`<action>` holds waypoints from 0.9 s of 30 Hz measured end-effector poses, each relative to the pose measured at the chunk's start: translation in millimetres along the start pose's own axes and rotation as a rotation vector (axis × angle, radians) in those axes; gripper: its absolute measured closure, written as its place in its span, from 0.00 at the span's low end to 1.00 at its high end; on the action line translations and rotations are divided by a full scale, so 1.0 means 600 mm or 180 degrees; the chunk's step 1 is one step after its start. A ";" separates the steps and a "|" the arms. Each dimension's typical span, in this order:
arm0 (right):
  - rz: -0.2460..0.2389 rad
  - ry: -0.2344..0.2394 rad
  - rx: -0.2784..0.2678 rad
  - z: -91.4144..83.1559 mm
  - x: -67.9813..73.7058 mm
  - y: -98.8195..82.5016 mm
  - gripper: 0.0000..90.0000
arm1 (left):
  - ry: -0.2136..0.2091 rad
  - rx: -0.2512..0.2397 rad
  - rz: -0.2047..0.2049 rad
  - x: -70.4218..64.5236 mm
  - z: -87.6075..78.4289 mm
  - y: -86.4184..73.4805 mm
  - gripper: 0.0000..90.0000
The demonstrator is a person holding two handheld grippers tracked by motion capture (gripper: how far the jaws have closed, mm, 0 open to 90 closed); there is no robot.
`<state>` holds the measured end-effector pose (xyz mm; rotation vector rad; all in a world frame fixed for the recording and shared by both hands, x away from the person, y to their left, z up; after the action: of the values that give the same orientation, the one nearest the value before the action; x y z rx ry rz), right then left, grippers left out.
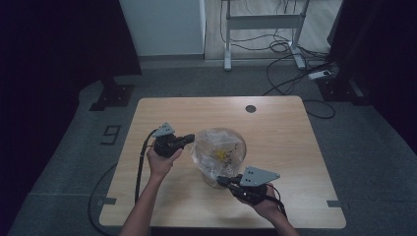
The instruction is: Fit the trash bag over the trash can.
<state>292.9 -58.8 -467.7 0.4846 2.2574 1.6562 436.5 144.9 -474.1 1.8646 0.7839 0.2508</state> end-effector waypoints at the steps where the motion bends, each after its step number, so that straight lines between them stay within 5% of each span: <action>1: -0.0008 -0.0002 0.0011 0.001 0.001 -0.003 0.99 | 0.0000 0.0003 -0.0013 0.000 0.001 0.000 1.00; 11: 0.0042 0.0030 0.0164 0.003 0.003 -0.029 0.99 | -0.0013 0.0078 -0.0037 -0.001 0.010 -0.001 1.00; 27: 0.0148 -0.0118 0.0377 0.004 -0.025 -0.071 0.99 | -0.0018 0.0115 -0.0046 -0.002 0.013 -0.001 1.00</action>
<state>303.4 -74.8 -508.6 0.5952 2.3433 1.5278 439.2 138.2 -477.8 1.8921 0.8026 0.2236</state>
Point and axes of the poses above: each handheld gripper's, and its own axes: z roughly forward along the jaws, y roughly out of its top, x roughly to its left, the point moved 6 cm from there along z, roughly forward along the jaws, and after that the axes turned 1 degree about -y, right-handed, at the moved point
